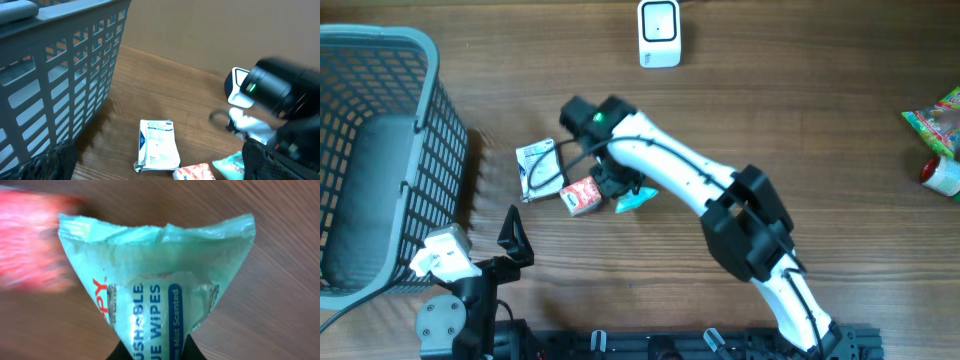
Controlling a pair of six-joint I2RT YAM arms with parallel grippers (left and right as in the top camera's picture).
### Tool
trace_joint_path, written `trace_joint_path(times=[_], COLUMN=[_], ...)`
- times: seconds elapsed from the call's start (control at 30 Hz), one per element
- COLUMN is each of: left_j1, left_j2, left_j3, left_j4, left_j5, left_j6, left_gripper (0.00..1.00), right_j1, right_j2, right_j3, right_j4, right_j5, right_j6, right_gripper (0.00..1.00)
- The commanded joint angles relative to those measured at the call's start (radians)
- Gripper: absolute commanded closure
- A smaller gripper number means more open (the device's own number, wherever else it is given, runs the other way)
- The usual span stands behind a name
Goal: Scan the item barcode
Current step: 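Reach the right gripper to the mint-green wipes pack and grasp it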
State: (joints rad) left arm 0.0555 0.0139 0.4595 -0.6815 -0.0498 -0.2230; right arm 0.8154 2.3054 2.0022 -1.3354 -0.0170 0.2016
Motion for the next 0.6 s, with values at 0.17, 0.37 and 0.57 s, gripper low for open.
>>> trace_joint_path(times=[0.17,0.37,0.57], left_j1=[0.007,0.007,0.007], left_j2=[-0.005,-0.005,-0.005], left_j3=[-0.007,-0.007,-0.007], left_j4=[0.003,0.003,0.003], left_j5=[0.016,0.016,0.016], left_j6=[-0.002,-0.002,-0.002], left_gripper=[0.0,0.0,0.0], right_j1=[-0.286,-0.352,-0.337], right_j2=[-0.045,-0.043,-0.043], right_j3=[0.1,0.099,0.099], right_j4=[-0.273,-0.236,-0.205], right_j5=[-0.861,-1.35,-1.461], right_j6=[-0.093,-0.218,0.041], right_gripper=[0.96,0.96,0.96])
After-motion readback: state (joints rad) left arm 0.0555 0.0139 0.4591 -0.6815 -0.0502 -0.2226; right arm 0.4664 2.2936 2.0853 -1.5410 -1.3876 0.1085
